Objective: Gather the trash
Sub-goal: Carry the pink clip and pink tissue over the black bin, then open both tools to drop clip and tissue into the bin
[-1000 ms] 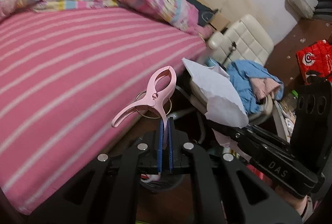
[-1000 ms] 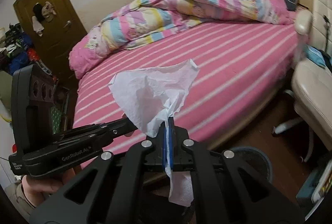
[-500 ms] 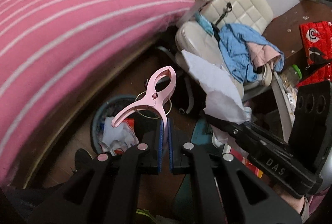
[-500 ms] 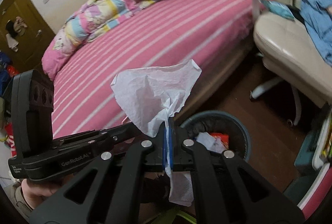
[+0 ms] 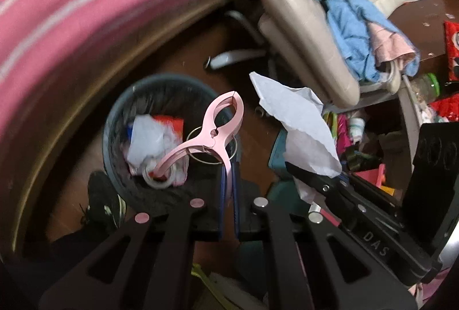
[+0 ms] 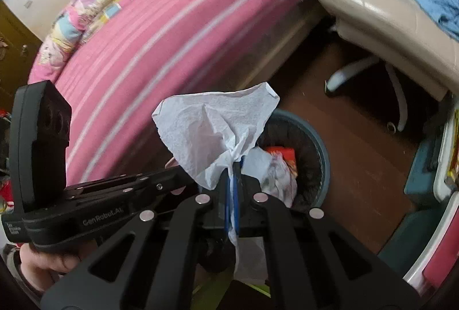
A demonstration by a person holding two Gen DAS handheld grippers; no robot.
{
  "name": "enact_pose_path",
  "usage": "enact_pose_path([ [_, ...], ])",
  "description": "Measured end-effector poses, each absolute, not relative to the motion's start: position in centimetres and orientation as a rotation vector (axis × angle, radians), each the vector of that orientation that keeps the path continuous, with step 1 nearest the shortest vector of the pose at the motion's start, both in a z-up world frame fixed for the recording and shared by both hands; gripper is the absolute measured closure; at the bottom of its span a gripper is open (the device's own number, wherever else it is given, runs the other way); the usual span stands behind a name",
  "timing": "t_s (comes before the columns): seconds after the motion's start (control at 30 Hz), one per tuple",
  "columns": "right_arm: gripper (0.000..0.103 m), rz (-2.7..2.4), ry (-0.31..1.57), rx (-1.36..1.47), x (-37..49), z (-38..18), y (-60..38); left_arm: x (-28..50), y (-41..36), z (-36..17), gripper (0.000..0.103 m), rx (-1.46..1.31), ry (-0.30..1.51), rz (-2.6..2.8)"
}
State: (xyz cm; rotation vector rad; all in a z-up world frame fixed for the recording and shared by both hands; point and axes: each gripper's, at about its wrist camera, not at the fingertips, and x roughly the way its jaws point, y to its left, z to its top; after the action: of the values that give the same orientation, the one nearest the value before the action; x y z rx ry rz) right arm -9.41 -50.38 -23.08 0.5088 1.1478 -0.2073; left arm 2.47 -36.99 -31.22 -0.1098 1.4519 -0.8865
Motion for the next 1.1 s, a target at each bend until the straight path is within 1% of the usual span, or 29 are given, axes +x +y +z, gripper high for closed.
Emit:
enact_pose_path([
  [0.13, 0.101, -0.23, 1.202, 0.526, -9.2, -25.6, -50.5, 3.2, -37.6, -33.9, 0.098, -0.122, 1.522, -0.875],
  [0.37, 0.1, -0.276, 1.289, 0.555, -8.7, -30.4, -51.6, 3.7, -38.8, -38.1, 0.098, -0.028, 1.622, -0.78],
  [0.43, 0.098, -0.291, 1.319, 0.569, -8.4, -31.9, -52.0, 3.8, -38.9, -38.7, 0.094, -0.017, 1.632, -0.766],
  [0.5, 0.098, -0.294, 1.34, 0.58, -8.2, -33.0, -52.1, 3.9, -39.0, -38.9, 0.094, -0.02, 1.638, -0.762],
  [0.53, 0.097, -0.294, 1.35, 0.581, -8.1, -33.5, -52.1, 4.0, -39.1, -39.0, 0.089, -0.012, 1.638, -0.756],
  [0.57, 0.095, -0.292, 1.355, 0.583, -8.1, -33.8, -52.2, 4.0, -39.2, -39.0, 0.076, -0.001, 1.634, -0.746],
  [0.6, 0.09, -0.292, 1.359, 0.588, -8.1, -34.1, -52.2, 4.0, -39.1, -38.9, 0.068, 0.0, 1.629, -0.74],
  [0.63, 0.075, -0.295, 1.354, 0.598, -8.2, -34.2, -52.3, 4.1, -39.2, -38.8, 0.057, -0.003, 1.622, -0.737],
  [0.67, 0.061, -0.296, 1.353, 0.599, -8.3, -34.3, -52.3, 4.2, -39.1, -38.6, 0.054, -0.007, 1.614, -0.734],
  [0.7, 0.056, -0.305, 1.351, 0.603, -8.4, -34.4, -52.4, 4.3, -39.0, -38.4, 0.053, -0.014, 1.602, -0.729],
  [0.73, 0.047, -0.31, 1.352, 0.603, -8.5, -34.4, -52.3, 4.5, -38.9, -38.2, 0.05, -0.021, 1.597, -0.728],
  [0.77, 0.04, -0.313, 1.35, 0.603, -8.8, -34.3, -52.3, 4.5, -38.8, -38.2, 0.044, -0.026, 1.591, -0.725],
  [0.8, 0.037, -0.315, 1.349, 0.602, -8.9, -34.2, -52.2, 4.6, -38.7, -37.9, 0.04, -0.026, 1.581, -0.715],
  [0.83, 0.031, -0.32, 1.345, 0.598, -9.1, -34.0, -52.1, 4.6, -38.7, -37.8, 0.034, -0.023, 1.576, -0.706],
  [0.87, 0.024, -0.328, 1.339, 0.59, -9.4, -33.6, -52.0, 4.6, -38.6, -37.6, 0.03, -0.016, 1.569, -0.695],
  [0.93, 0.019, -0.329, 1.328, 0.586, -9.7, -33.2, -51.4, 4.6, -38.4, -37.2, 0.029, 0.003, 1.556, -0.678],
  [1.03, 0.018, -0.326, 1.304, 0.581, -10.2, -32.4, -51.2, 4.5, -37.9, -36.3, 0.023, 0.025, 1.532, -0.659],
  [1.1, 0.018, -0.323, 1.274, 0.581, -10.5, -31.3, -51.1, 4.5, -37.2, -34.9, 0.023, 0.025, 1.487, -0.652],
])
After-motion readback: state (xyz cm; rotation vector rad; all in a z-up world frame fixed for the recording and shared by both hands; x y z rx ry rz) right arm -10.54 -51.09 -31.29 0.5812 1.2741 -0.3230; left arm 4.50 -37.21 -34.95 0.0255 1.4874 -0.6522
